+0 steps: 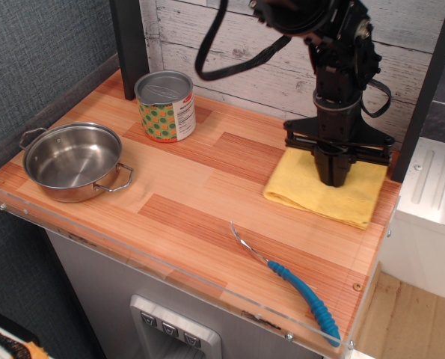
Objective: Slide the yellow rag next to the can.
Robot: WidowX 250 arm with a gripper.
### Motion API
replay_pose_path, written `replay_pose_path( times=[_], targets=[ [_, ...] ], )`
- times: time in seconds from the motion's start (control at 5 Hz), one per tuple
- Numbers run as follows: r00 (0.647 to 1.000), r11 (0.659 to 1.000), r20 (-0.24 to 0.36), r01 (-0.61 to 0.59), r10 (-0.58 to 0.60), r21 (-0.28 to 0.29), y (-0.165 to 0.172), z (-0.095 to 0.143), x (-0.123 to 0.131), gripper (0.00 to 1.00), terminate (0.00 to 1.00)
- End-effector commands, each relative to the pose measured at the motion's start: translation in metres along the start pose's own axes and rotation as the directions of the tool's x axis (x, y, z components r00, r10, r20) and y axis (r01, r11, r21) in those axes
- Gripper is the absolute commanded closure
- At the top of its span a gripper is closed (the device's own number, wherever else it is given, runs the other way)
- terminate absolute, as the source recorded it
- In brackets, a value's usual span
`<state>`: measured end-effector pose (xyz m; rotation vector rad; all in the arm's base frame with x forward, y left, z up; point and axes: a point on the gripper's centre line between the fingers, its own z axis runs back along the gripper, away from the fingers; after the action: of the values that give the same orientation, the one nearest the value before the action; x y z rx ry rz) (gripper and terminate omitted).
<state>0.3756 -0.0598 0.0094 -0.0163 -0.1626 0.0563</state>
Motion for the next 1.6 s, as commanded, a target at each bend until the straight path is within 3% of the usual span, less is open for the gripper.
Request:
replay_pose_path(
  times=[0.0,0.6,1.2,1.4],
  targets=[
    [0.991,0.980,-0.062,0.128,-0.120,0.151,0.041,0.000,0.007,1.00,0.00],
    [0.999,0.978,-0.052,0.027,-0.017,0.205,0.095,0.000,-0.024,1.00,0.00],
    [0.994,0.962,-0.084,0.086,-0.066,0.259,0.103,0.001,-0.025,1.00,0.00],
    [0.996,0.971,-0.064,0.074,-0.061,0.226,0.109,0.004,-0.029,1.00,0.00]
  ],
)
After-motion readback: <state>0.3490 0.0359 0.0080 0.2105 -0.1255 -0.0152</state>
